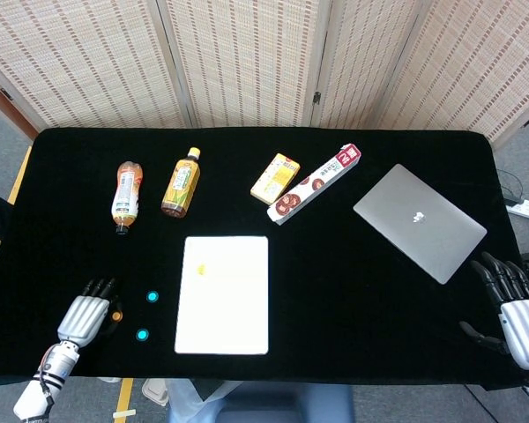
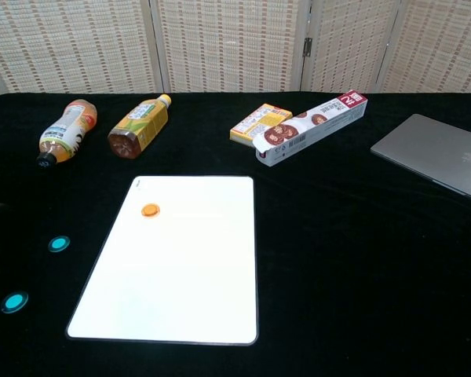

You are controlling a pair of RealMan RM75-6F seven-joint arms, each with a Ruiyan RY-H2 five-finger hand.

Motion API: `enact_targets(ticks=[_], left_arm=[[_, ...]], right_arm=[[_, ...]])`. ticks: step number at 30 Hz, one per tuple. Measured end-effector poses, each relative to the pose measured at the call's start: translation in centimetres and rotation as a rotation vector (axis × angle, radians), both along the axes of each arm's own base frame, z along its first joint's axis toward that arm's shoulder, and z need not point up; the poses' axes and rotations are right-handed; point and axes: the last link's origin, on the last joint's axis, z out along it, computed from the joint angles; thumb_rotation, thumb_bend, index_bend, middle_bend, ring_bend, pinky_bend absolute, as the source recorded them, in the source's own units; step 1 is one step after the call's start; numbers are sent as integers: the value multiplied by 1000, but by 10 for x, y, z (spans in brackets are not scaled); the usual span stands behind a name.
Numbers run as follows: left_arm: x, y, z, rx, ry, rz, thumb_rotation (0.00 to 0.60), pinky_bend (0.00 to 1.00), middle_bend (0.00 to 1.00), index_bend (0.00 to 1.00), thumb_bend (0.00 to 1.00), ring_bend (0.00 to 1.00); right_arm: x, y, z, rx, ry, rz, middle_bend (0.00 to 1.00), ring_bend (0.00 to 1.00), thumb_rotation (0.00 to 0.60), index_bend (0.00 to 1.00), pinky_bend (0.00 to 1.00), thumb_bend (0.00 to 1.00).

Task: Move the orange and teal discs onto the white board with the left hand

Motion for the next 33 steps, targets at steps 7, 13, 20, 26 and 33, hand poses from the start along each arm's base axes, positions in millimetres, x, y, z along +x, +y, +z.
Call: enact_targets(ticks=[7,13,20,26,33], left_arm=[[24,14,5,8,-40,-58,600,0,78,507,396,0],[61,39,3,-28,-87,-139,600,0,78,507,396,0],[103,70,-12,-79,-89,-205,600,0,78,505,396,0],[135,90,-32,-112,-91,-232,600,0,78,506,396,0],[161,106,-52,-133,-82,-245,600,0,78,503,396,0]], right_arm=[[0,1,2,-7,2,0,0,0,600,0,0,209],[-1,2,3,-9,0,-3,0,0,600,0,0,209],[-3,2,3,-11,-1,-8,0,0,600,0,0,209],[-5,2,4,-11,1,-16,0,0,600,0,0,209],[-6,2,4,-10,0,-20,0,0,600,0,0,209]])
